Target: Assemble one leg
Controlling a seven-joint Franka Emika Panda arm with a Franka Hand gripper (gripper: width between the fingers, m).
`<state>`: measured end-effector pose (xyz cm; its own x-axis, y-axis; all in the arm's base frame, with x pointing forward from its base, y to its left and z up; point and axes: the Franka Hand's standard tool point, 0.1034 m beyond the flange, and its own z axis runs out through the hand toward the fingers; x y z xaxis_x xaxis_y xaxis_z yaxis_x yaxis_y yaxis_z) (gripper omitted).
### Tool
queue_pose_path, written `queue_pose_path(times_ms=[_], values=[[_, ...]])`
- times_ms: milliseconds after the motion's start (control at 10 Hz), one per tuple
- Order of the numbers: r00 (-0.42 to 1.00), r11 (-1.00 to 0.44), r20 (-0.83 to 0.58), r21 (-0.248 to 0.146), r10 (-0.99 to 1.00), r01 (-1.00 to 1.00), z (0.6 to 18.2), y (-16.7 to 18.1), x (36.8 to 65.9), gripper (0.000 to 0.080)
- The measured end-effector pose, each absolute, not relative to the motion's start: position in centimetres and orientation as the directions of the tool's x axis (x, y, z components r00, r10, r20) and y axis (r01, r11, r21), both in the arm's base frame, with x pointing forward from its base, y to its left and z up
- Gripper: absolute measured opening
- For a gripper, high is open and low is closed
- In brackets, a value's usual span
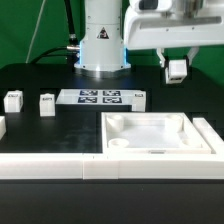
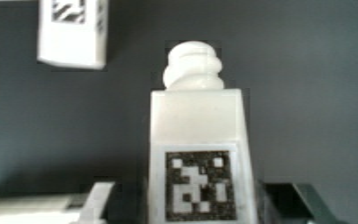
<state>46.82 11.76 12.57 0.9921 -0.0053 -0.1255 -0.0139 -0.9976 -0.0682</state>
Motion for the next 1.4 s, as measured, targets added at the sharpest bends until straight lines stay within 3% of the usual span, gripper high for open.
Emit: queue_pose_path(times_ms=[500,800,1300,1400], values=[[0.952,-0.994,0.304,-0.107,-0.02,0.013,12.2,12.5,47.0,0.0288],[0.864,-0.988,0.491,-0.033,0.114,0.149,12.2,10.5,50.4,0.0288],[0.861,-0.987,0.493,-0.023,0.126,0.157,12.0,10.1,50.7,0.0288],[0.861,-0.986,0.49,-0.015,0.136,0.164,11.9,9.5,52.4,0.0288]])
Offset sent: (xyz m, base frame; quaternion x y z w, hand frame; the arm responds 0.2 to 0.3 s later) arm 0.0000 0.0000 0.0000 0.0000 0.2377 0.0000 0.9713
